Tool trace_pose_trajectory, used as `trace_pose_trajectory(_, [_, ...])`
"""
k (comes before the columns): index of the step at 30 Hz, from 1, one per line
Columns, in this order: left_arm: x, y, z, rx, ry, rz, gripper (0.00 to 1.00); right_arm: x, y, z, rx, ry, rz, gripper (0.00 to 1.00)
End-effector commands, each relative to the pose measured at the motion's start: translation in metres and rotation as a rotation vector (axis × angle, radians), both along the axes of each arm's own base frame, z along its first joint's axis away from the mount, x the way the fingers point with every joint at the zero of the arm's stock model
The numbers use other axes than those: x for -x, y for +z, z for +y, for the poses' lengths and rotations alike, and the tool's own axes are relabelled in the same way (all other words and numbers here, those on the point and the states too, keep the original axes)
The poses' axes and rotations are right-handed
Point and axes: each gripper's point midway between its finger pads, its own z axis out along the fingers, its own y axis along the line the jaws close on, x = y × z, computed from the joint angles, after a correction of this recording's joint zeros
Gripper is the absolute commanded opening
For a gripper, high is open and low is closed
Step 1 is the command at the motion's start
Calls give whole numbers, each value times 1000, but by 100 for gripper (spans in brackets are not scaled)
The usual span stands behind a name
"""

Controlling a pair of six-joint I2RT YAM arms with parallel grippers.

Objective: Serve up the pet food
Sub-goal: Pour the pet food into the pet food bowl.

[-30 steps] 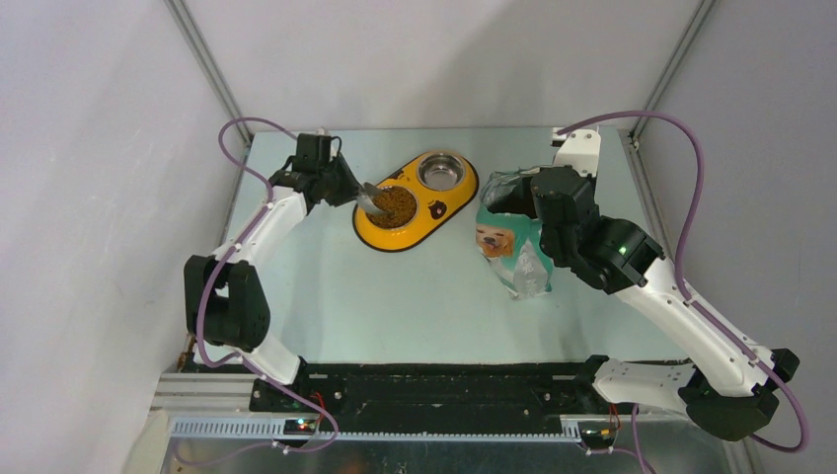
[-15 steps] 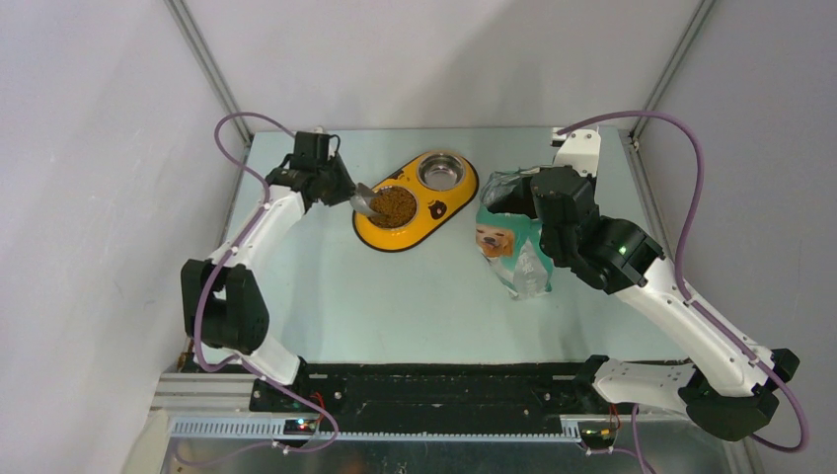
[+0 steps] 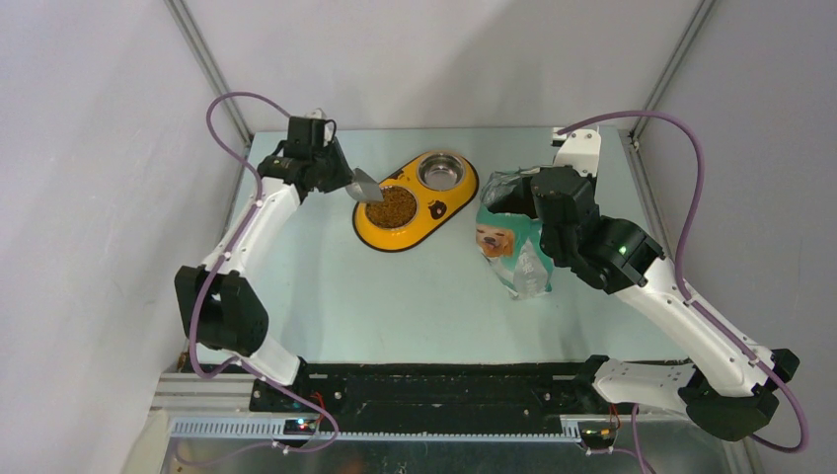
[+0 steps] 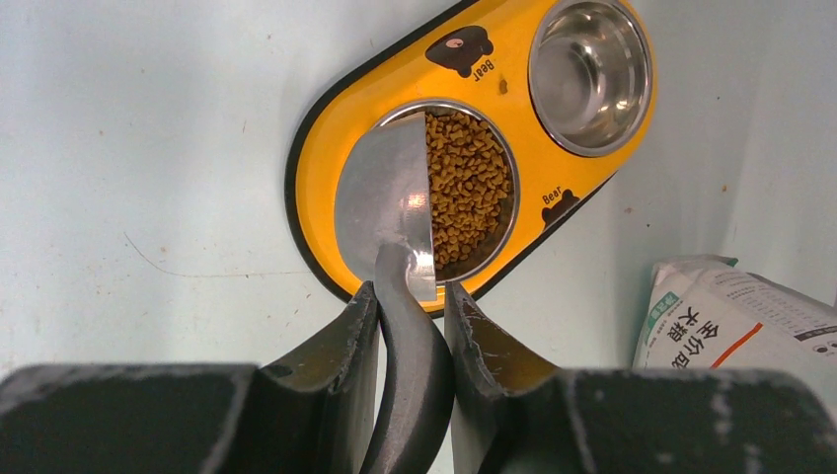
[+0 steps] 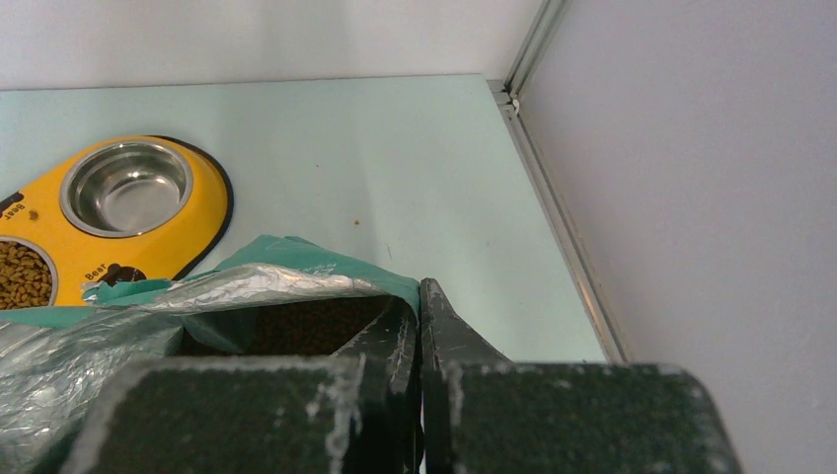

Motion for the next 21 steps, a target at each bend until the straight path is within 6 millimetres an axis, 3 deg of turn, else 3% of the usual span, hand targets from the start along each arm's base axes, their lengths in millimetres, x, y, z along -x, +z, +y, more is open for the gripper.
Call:
trace_pose_trajectory(1, [-3,27,-1,-38,-39,-71,0,14,55,-30,-155,-108,-188,0])
trace_pose_trajectory(9, [-3,29,-10,-57,-76,-69,0,12,54,-29,-147,-105,-182,0])
trace_pose_trajectory(16, [2,67,-2,-85,-39,-147,0,6,51,-19,-114,-40,-129,0])
trace_pose_trajectory(21, [13,88,-5,-66,-50,-198,0,-3,32,-6,-59,3,23,0])
